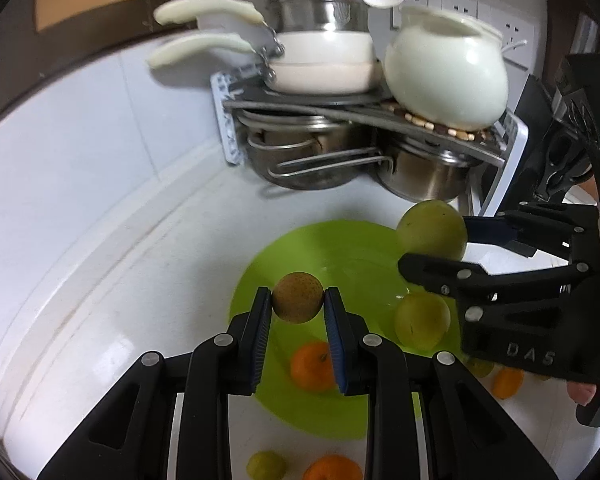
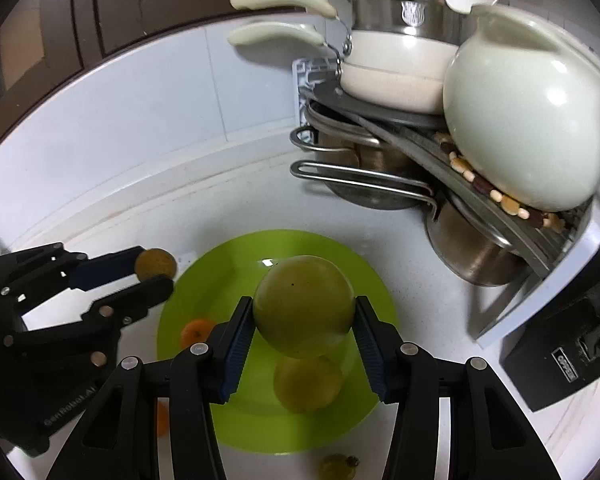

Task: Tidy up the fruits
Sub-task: 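Carry the brown fruit in the left tool while the right tool carries the green pomelo to the plate, then open the left tool on the plate while the right tool releases the green pomelo there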

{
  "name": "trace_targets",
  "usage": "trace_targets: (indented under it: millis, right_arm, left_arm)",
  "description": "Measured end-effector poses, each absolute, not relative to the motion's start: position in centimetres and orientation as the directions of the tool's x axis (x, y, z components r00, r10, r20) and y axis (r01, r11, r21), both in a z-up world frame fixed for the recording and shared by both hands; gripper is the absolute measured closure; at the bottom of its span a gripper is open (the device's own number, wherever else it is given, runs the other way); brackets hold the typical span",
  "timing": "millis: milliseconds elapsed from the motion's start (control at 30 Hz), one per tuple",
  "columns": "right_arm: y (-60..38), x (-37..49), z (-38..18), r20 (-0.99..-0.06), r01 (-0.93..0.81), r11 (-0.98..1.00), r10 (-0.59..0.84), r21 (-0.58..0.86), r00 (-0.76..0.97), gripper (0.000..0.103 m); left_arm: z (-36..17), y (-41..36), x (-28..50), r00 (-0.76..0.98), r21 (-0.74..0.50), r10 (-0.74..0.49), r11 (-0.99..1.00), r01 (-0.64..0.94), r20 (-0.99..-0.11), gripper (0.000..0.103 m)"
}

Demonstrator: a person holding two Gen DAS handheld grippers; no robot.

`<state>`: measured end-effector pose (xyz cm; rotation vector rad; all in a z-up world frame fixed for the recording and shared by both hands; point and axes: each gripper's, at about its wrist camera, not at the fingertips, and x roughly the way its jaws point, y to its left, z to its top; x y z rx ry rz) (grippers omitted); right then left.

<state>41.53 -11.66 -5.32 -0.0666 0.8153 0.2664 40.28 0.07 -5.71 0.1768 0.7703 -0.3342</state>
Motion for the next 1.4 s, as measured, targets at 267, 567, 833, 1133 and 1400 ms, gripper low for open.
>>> trace_targets:
  millis: [267,567,833,1133,1400]
  right_arm:
    - [-12.2,43.7,-7.6,-0.781,-0.259,0.963,0.212,0.066,0.588,0.053]
    - [-12.6,45.2,-9.2,-0.813,-0.247,0.965,0.215,0.09,0.541,0.053]
    - [-12.6,45.3,-9.7,-0.823,-0.25,0.964,0.211,0.087,0.527,0.053]
    - [-12.1,45.5,-10.0,-0.826,-0.26,0.962,0.21,0.08,0.523,0.053]
    - [-12.0,44.3,-8.1,-0.791,-0.253,0.967,0.181,0.035,0.584,0.05]
  left_arm:
    - [-8.1,-0.8,43.2,0.587,0.0,-0.252,0.919,0.395,-0.769,0.076]
    - [-10.1,-1.5,44.8,0.525,-0.025,-0.268,0.906,0.423,-0.808,0.076]
    - [-10.5,-1.3,45.5,0.514,-0.039,-0.272,0.908,0.418,-0.813,0.076]
    - [-9.8,-0.6,44.9,0.551,-0.003,-0.231,0.924,0.382,-0.802,0.061]
    - [-8.4,0.3,44.0,0.599,0.041,-0.185,0.938,0.344,-0.779,0.055]
